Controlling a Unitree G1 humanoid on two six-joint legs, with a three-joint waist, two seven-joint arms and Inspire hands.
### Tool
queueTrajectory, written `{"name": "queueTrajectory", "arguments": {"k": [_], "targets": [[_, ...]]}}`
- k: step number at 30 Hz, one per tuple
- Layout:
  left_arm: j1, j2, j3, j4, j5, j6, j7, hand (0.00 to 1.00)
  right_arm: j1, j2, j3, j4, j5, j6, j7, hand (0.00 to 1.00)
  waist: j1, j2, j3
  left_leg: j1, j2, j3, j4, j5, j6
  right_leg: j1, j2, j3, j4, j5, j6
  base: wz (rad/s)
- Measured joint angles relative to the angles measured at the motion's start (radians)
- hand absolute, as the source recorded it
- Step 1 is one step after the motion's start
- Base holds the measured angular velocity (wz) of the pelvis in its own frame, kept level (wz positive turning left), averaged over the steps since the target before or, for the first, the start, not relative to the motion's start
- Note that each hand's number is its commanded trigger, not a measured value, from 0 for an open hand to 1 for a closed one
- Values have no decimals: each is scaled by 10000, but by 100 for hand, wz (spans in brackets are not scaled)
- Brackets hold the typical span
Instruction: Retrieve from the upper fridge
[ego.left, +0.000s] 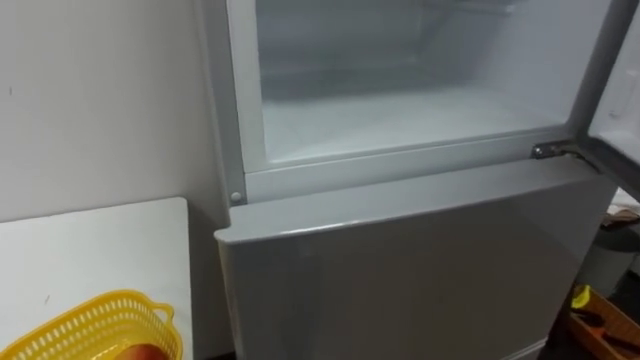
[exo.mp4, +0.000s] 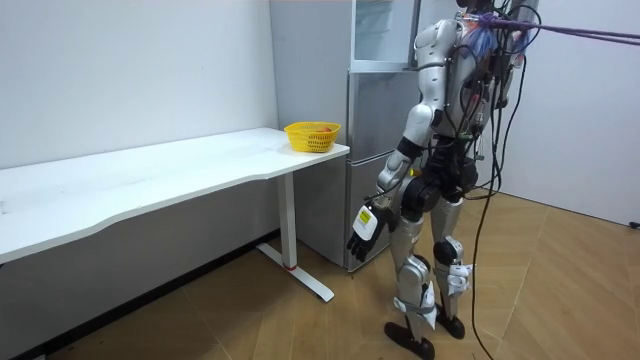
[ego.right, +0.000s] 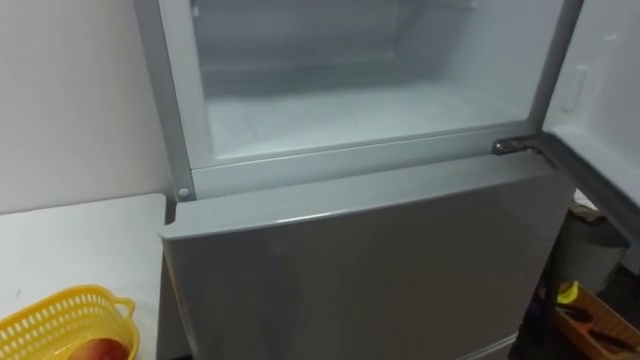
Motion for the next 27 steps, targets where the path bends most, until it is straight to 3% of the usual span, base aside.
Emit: {"name": "queueTrajectory", "arguments": {"k": [6,12,27], "targets": [[58,41,7,207,70,9,-53,0,4,-2,537,-466,-1164,263,836,0,13,-32,-21,-12,7,-13,29,9,-9,6,5,-10,0,5,-8,0],[23,246,-235,337,34,29,-14,0,5,-5,993,-639,-1903,321,1474,0,239,-250,-53,73,49,-51,180,6,-10,167,18,-25,0,32,-46,0],[-224,454,-1132,626,69,59,-22,0,-12,-12,2563,-813,-3746,209,2504,0,856,-243,-52,72,177,-35,274,12,-86,155,88,-19,-50,140,-146,-2]]}}
